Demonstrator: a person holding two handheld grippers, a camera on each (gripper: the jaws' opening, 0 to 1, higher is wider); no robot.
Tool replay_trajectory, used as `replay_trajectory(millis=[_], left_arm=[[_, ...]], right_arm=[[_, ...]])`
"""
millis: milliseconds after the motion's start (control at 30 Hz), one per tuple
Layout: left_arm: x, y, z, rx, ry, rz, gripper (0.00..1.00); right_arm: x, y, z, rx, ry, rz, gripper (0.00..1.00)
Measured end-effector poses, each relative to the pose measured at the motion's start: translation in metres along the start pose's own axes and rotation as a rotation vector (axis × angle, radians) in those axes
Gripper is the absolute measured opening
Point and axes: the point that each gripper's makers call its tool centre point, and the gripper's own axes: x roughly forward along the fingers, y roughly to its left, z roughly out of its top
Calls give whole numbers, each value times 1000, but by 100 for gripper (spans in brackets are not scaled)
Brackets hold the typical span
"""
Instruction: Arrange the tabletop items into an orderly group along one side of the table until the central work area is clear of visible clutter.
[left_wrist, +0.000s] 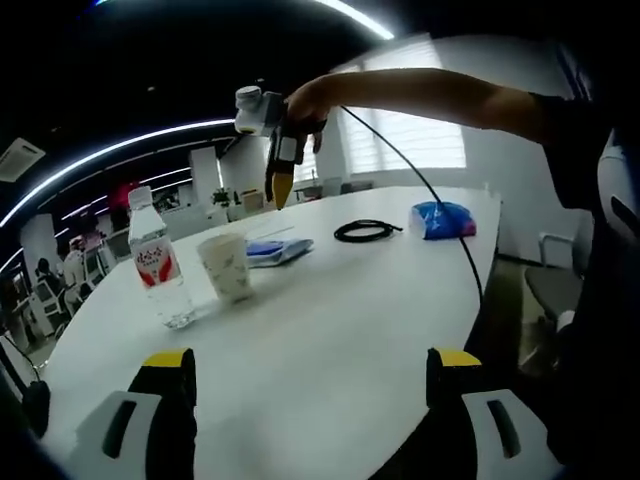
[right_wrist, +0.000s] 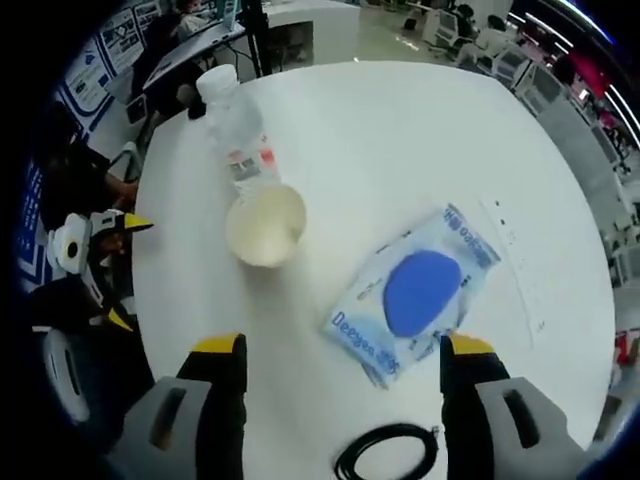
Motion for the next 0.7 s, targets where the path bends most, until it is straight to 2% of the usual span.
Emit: replay_trajectory(millis=[133, 367, 467, 700], left_arm=[[5, -5, 6, 12, -5, -8, 94], [19, -19, 15, 37, -7, -44, 94], [22, -22, 17, 41, -3, -48, 94], [26, -22, 23, 57, -6, -45, 94]], right_arm=[[-6, -9, -8, 2, -13, -36, 88], [-13, -15, -20, 20, -51, -40, 92], [-13, -20, -24, 25, -60, -67, 100], [-18, -18, -31, 35, -91, -63, 100]])
